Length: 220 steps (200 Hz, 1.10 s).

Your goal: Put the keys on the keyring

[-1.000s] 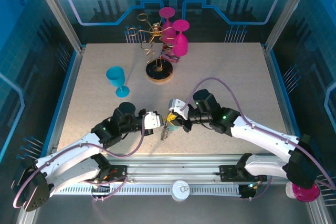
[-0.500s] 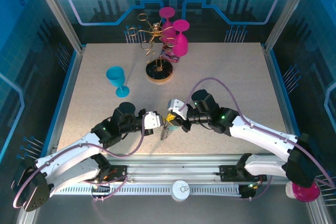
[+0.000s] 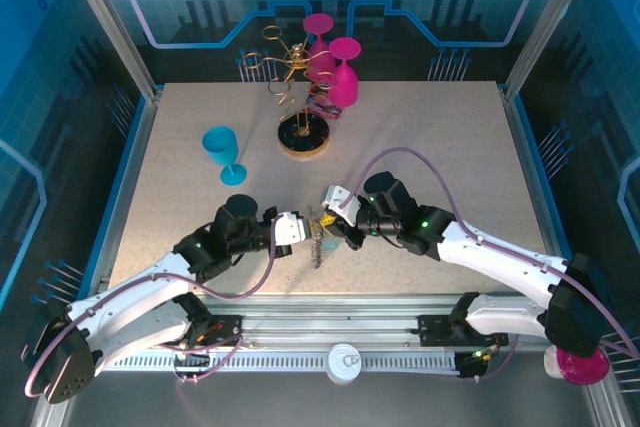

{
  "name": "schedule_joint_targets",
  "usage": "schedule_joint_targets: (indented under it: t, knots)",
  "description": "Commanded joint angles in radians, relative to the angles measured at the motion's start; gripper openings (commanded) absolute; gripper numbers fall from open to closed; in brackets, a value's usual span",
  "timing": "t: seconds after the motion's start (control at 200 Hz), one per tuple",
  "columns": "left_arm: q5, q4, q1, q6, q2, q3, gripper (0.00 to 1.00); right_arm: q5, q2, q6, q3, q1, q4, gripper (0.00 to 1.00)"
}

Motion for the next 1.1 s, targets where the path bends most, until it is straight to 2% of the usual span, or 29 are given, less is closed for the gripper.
schedule_joint_targets:
  t: [0.0, 0.17, 0.22, 0.27, 0.47, 0.59, 0.73, 0.896, 0.956, 1.096]
  knots:
    - [0.044, 0.015, -0.005, 0.008, -0.016, -0.008, 0.0, 0.036, -0.012, 0.02, 0.011, 0.0, 0.018, 0.0]
    - [0.042, 0.021, -0.006, 0.009, -0.017, -0.011, 0.0, 0.024, 0.002, 0.027, 0.018, 0.0, 0.012, 0.03]
    - [0.04, 0.022, -0.006, 0.008, -0.016, -0.011, 0.0, 0.026, 0.006, 0.03, 0.021, -0.002, 0.008, 0.08]
    - [0.037, 0.023, -0.005, 0.008, -0.017, -0.011, 0.0, 0.037, 0.008, 0.033, 0.021, -0.002, 0.006, 0.17]
    - [0.031, 0.028, -0.006, 0.006, -0.022, -0.015, 0.0, 0.125, -0.015, 0.038, 0.017, -0.009, -0.012, 0.41]
    - [0.028, 0.029, -0.005, -0.002, -0.026, -0.018, 0.0, 0.136, -0.064, 0.03, 0.005, -0.037, -0.024, 0.49]
    - [0.03, 0.059, -0.006, -0.048, -0.036, -0.033, 0.0, 0.071, -0.135, -0.066, -0.058, -0.084, 0.029, 0.51]
    - [0.04, 0.134, -0.006, -0.121, -0.064, -0.081, 0.0, -0.133, -0.157, -0.339, -0.184, -0.101, 0.247, 0.49]
    - [0.044, 0.151, -0.006, -0.14, -0.071, -0.092, 0.0, -0.208, -0.13, -0.378, -0.173, -0.108, 0.259, 0.47]
    - [0.059, 0.178, -0.006, -0.161, -0.077, -0.113, 0.0, -0.298, -0.053, -0.382, -0.123, -0.107, 0.248, 0.38]
